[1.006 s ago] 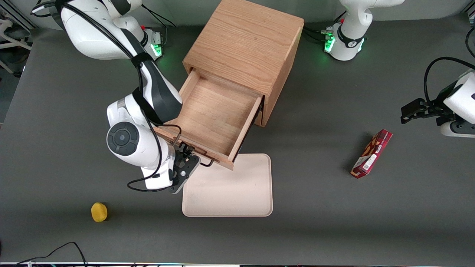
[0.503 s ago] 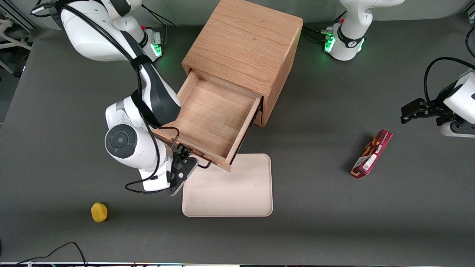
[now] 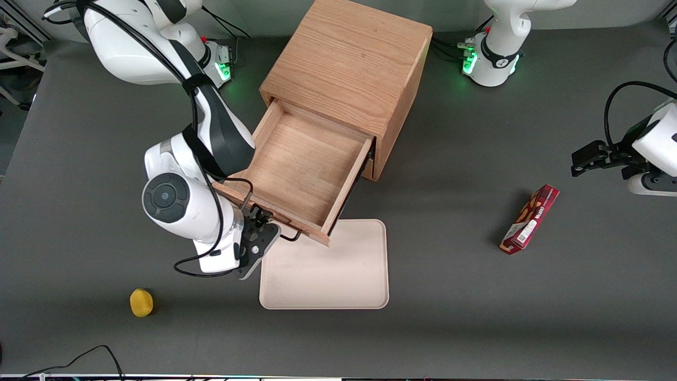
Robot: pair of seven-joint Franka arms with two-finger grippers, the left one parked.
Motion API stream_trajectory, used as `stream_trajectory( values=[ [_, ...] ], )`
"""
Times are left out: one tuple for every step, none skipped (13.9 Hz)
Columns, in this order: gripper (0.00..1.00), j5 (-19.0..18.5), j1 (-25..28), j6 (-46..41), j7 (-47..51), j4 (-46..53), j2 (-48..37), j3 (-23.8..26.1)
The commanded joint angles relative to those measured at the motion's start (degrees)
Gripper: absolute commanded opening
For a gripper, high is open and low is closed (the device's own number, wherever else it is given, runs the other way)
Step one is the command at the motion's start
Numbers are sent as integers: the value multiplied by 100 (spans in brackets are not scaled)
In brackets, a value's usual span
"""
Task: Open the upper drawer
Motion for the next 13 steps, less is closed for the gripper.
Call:
stream_trajectory(
  values=[
    [100,-61,-111,-430,-130,501,-8,-59],
    [100,-52,-146,-554,-130,581,-52,-51],
    [100,-44,-190,-694,-130,590,-166,-51],
    [100,-26,-303,-843,-139,590,-288,-33],
    [100,18,-409,-1062,-191,582,-438,-7],
    [100,27,-575,-1247,-270,581,-639,11],
    [100,27,-699,-1319,-384,529,-867,20],
    [100,27,-978,-1415,-716,224,-1227,28],
    [100,53,-1190,-1381,-1006,-144,-1543,55],
    [100,114,-1357,-1259,-1018,-592,-1895,81],
    [100,123,-1577,-1145,-1018,-997,-2203,81],
    [100,176,-1770,-1109,-992,-1375,-2484,81],
    [100,376,-1990,-1082,-983,-1700,-2722,81]
  ],
)
